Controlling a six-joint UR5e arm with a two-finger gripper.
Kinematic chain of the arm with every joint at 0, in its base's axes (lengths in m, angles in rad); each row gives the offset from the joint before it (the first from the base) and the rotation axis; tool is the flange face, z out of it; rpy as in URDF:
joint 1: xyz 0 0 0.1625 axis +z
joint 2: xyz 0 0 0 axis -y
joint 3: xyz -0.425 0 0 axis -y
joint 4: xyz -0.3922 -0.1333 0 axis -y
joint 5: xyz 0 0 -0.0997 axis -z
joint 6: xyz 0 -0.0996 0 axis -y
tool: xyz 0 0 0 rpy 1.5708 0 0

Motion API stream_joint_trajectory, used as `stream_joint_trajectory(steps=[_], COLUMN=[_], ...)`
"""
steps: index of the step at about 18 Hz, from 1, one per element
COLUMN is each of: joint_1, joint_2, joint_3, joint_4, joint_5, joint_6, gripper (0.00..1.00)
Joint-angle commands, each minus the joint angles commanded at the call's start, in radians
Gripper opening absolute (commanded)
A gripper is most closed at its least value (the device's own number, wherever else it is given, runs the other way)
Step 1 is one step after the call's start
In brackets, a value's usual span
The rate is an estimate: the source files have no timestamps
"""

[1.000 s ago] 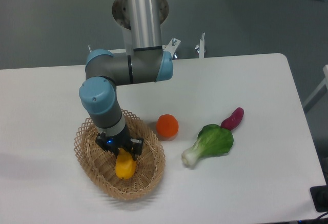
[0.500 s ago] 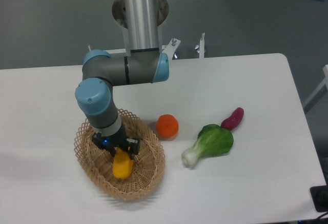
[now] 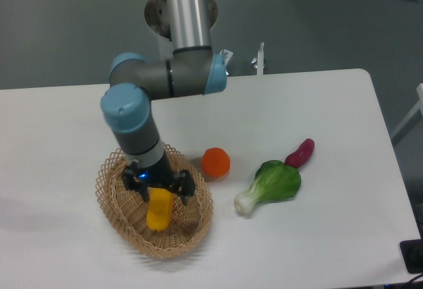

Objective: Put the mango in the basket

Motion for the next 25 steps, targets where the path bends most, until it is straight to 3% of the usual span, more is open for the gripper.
stream_joint_trajectory(steps=[7, 12, 16, 19, 25], joint_1=[0.123, 0.225, 0.296, 0.344, 0.416], joint_2=[0.043, 0.078, 0.111, 0.130, 0.155], joint_3=[0.014, 0.017, 0.035, 0.054, 0.072], joint_4=[-0.026, -0.150, -0.170, -0.254, -0.339], joint_5=[0.003, -0.034, -0.074, -0.104, -0.158], joint_6=[0.198, 0.406, 0.510, 0.638, 0.813], gripper=[1.00, 1.00, 1.00, 1.00, 1.00])
